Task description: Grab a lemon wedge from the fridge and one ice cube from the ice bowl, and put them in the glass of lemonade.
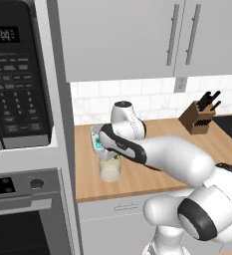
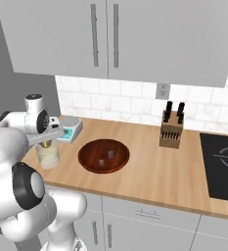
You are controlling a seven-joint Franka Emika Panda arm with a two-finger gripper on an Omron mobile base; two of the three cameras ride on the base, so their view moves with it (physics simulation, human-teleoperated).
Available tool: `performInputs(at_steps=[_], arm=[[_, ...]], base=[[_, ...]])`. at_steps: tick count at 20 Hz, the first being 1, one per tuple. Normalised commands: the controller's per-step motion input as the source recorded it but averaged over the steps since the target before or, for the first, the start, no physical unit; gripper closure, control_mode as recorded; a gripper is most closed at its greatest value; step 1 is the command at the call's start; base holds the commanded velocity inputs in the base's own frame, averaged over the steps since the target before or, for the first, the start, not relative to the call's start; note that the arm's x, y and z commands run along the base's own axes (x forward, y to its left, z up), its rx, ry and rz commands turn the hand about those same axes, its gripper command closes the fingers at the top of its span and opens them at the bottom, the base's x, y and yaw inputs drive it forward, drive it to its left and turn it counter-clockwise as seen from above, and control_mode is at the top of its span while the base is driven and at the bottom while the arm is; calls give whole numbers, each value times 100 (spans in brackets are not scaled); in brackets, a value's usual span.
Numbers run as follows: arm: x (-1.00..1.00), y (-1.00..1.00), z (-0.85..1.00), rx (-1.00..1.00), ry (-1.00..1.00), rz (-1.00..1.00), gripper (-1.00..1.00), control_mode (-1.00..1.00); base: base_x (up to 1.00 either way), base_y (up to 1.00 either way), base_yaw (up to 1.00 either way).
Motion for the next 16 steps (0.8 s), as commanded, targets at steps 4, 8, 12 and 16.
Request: performInputs(at_steps=[4, 8, 12, 16], arm=[[0, 0, 0, 0, 0, 0, -100, -100], [0, 0, 0, 0, 0, 0, -100, -100], [4, 0, 0, 0, 0, 0, -100, -100], [-1, -23, 0, 2, 0, 0, -100, -100]], base=[[0, 0, 0], [0, 0, 0], [0, 0, 0], [0, 0, 0]])
